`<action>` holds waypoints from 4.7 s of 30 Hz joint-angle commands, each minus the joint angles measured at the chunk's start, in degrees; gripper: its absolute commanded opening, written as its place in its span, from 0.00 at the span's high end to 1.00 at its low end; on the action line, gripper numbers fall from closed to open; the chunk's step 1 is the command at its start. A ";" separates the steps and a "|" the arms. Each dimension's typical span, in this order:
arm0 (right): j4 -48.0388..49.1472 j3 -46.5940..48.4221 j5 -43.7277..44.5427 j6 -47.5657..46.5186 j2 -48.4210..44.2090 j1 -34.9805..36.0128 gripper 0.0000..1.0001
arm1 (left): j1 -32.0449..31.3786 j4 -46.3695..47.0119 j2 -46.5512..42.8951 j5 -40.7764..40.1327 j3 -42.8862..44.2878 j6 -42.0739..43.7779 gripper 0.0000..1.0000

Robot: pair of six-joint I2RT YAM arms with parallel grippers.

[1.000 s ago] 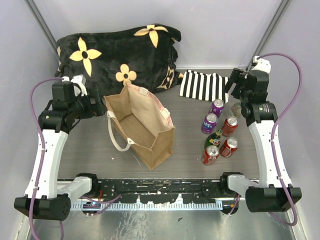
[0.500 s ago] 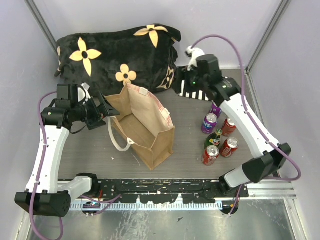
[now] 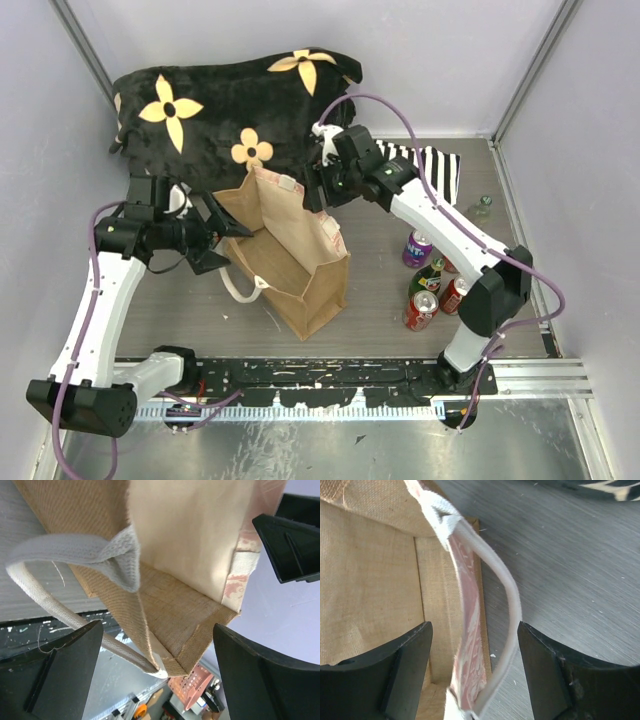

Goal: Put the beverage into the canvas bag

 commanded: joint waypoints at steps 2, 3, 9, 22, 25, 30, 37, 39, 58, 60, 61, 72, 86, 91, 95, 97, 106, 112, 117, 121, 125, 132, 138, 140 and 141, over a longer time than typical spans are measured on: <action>2.82 3.86 -2.24 -0.84 3.15 3.49 0.26 | -2.50 1.43 -0.55 0.74 -4.42 -3.92 0.02; 2.80 4.14 -2.17 -0.72 3.78 3.97 0.27 | -3.07 2.55 -0.45 0.07 -5.16 -4.22 0.02; 1.34 5.69 -1.41 -0.74 6.56 6.40 0.64 | -5.87 5.31 1.41 -5.78 -5.58 -0.96 0.14; -4.10 4.02 11.17 2.90 -0.42 7.75 0.99 | -6.13 -4.02 8.55 -13.17 10.02 21.24 1.00; -5.52 1.06 15.50 5.52 -4.09 7.78 0.99 | -6.12 -8.46 12.54 -13.33 16.18 27.05 1.00; -9.83 -2.67 23.54 9.13 -9.52 7.81 0.99 | -6.10 -13.13 16.60 -14.56 21.28 34.41 1.00; -15.70 -6.33 29.52 11.77 -15.45 7.80 0.99 | -6.24 -13.65 17.24 -18.23 17.98 41.57 1.00; -15.61 -8.35 30.03 11.79 -16.72 7.75 0.99 | -6.44 -12.96 17.07 -19.06 16.41 42.40 1.00; -9.01 -23.72 34.72 15.33 -23.02 7.41 0.94 | -16.25 -2.93 20.89 -22.98 13.20 36.24 0.99; -7.26 -24.54 36.13 14.82 -23.01 7.06 0.94 | -16.25 -1.38 21.10 -23.52 12.57 36.11 0.98; -6.14 -24.78 36.40 14.39 -22.85 6.67 0.94 | -16.25 -0.60 21.14 -23.86 12.30 36.05 0.98; -0.18 -23.30 37.31 11.36 -21.11 3.63 0.49 | -16.25 1.35 21.75 -23.27 12.58 35.34 0.32; 2.48 -21.06 47.04 12.10 -33.36 3.59 0.17 | -16.25 5.03 20.13 -18.48 17.74 33.52 0.08; -2.82 -29.55 53.49 17.61 -44.26 3.64 0.15 | -16.25 5.81 19.89 -17.90 16.26 33.44 0.07; -7.74 -36.20 56.51 22.49 -52.20 3.61 0.13 | -16.26 6.06 19.86 -17.39 15.50 33.83 0.02; -9.15 -38.88 56.82 23.69 -54.84 3.61 0.13 | -16.25 6.33 19.96 -17.14 15.15 34.14 0.02; -11.31 -45.64 57.30 27.12 -58.29 3.63 0.13 | -16.25 6.42 20.61 -15.75 14.56 34.42 0.02; -7.44 -51.55 57.65 27.98 -60.17 3.61 0.15 | -16.25 5.74 21.47 -14.10 15.24 34.78 0.02; -3.49 -54.91 57.31 27.86 -60.77 3.64 0.16 | -16.23 5.58 21.78 -13.23 15.19 34.85 0.02; -0.84 -56.64 57.47 26.76 -60.34 3.59 0.18 | -16.25 5.60 22.00 -12.71 15.20 34.84 0.02; 2.79 -58.28 58.29 25.51 -60.04 3.59 0.20 | -16.25 5.40 22.22 -11.83 15.35 35.08 0.02; 4.00 -59.68 58.68 26.22 -58.12 3.61 0.24 | -16.25 5.16 21.84 -11.55 15.24 35.75 0.02; 5.10 -61.22 60.47 27.06 -58.38 3.65 0.29 | -16.25 4.62 21.92 -9.76 14.69 35.55 0.02; 5.13 -61.78 60.92 27.66 -58.62 3.59 0.30 | -16.25 4.66 21.82 -9.33 14.43 35.31 0.02; 5.24 -62.17 61.14 27.84 -58.86 3.60 0.30 | -16.25 4.67 21.71 -9.26 14.41 35.32 0.02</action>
